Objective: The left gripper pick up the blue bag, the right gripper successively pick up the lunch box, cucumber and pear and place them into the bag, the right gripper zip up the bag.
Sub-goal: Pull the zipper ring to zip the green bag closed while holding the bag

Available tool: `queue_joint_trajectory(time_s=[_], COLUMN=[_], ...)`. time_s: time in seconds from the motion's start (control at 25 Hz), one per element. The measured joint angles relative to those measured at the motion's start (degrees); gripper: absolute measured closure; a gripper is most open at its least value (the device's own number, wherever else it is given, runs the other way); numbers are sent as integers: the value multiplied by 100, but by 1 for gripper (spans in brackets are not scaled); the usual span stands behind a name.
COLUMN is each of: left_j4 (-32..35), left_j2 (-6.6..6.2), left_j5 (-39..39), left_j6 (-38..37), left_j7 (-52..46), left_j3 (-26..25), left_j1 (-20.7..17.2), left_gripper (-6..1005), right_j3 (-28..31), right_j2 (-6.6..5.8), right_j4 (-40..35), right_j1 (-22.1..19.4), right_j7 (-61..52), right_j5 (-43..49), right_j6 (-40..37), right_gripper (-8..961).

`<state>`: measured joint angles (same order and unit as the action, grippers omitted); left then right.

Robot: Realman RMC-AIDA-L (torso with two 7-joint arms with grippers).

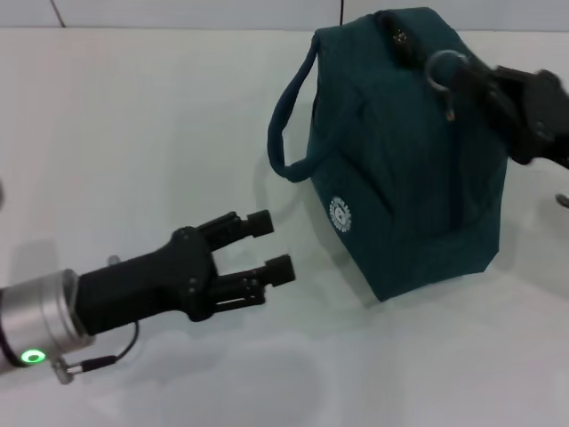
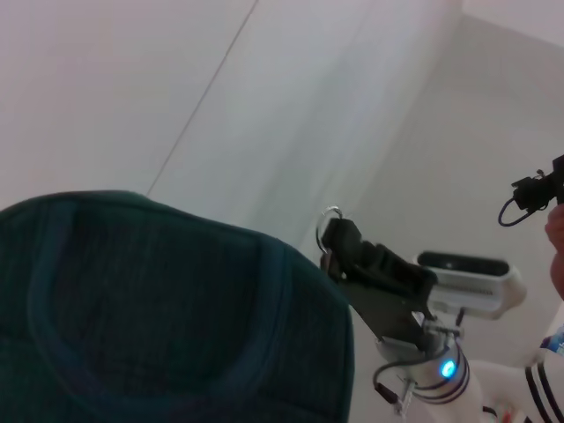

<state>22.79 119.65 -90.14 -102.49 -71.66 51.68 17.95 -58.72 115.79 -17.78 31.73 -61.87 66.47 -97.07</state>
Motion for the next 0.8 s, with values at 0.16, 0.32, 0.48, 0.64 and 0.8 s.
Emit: queue_joint_trajectory(time_s=[0.16, 0.32, 0.48, 0.64, 0.8], left_j4=[-480, -701, -880, -909, -970], left_j2=[15, 21, 23, 45, 55], left_j5=[74, 278, 637, 948, 1028], left_j6=[334, 589, 843, 982, 1065], left_j7=[506, 752, 1036, 1203, 1363], left_j3=[-20, -34, -39, -35, -28], left_j1=[140, 176, 200, 230, 350], left_gripper=[118, 118, 117, 118, 120], right_j3=[-317, -595, -666, -711, -729], right_j2=[20, 41, 41, 39, 39], right_j4=[19, 58, 72, 81, 82], right_j1=[258, 543, 662, 724, 743], right_j7=[-5, -11, -14, -13, -10], right_j5=[-7, -47, -58, -74, -137], right_j6=[201, 287, 362, 423, 434], right_gripper=[951, 950, 950, 950, 950])
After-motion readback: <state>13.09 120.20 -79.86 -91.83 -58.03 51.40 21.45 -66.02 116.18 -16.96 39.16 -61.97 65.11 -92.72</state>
